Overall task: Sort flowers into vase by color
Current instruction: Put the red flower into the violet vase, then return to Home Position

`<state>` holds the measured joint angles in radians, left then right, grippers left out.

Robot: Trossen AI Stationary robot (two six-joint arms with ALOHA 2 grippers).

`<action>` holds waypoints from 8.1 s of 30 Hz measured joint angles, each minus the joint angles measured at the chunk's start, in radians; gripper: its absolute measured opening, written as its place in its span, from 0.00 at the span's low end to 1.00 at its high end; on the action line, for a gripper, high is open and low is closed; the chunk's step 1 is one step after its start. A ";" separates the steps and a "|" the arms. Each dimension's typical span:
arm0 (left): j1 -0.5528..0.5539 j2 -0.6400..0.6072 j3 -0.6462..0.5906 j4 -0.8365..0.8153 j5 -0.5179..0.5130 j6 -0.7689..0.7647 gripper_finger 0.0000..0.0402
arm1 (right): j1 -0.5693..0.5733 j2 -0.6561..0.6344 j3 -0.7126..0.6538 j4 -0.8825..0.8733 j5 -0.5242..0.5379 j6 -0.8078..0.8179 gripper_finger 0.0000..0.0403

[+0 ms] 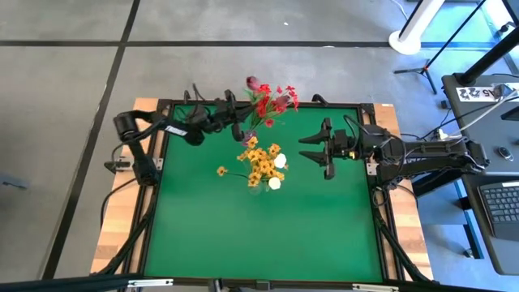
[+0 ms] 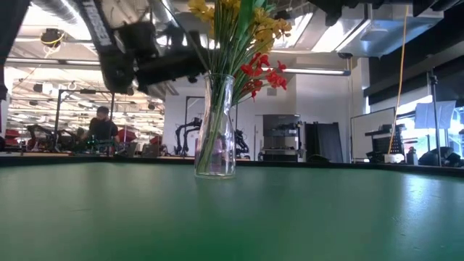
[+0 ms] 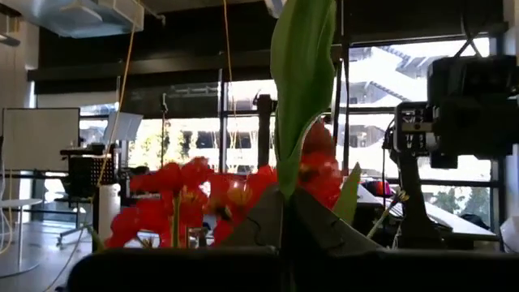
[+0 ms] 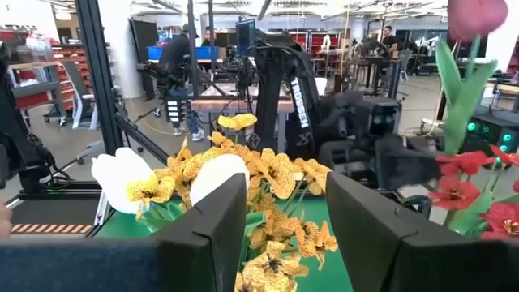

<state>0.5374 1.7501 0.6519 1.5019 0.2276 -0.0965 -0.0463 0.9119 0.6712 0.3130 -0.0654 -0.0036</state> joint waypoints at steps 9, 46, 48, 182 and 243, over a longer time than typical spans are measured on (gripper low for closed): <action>0.044 0.119 0.023 0.065 -0.007 -0.032 0.00 | 0.000 0.000 0.000 -0.054 -0.008 -0.001 0.42; 0.035 0.126 -0.143 -0.012 -0.001 -0.032 0.05 | 0.000 0.000 0.000 -0.080 0.029 -0.056 0.42; 0.035 0.125 -0.147 -0.047 -0.001 -0.032 0.06 | 0.000 0.000 0.000 -0.080 0.029 -0.056 0.42; -0.192 -1.740 -0.644 -1.484 -0.220 -0.158 0.00 | -0.111 -0.907 -0.599 -0.430 0.316 -0.001 0.05; -0.192 -1.740 -0.644 -1.486 -0.219 -0.156 0.00 | -0.111 -0.907 -0.600 -0.434 0.316 -0.001 0.05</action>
<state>0.3454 0.0097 0.0078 0.0164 0.0086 -0.2527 -0.1574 0.0051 0.0711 -0.1211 0.2501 -0.0048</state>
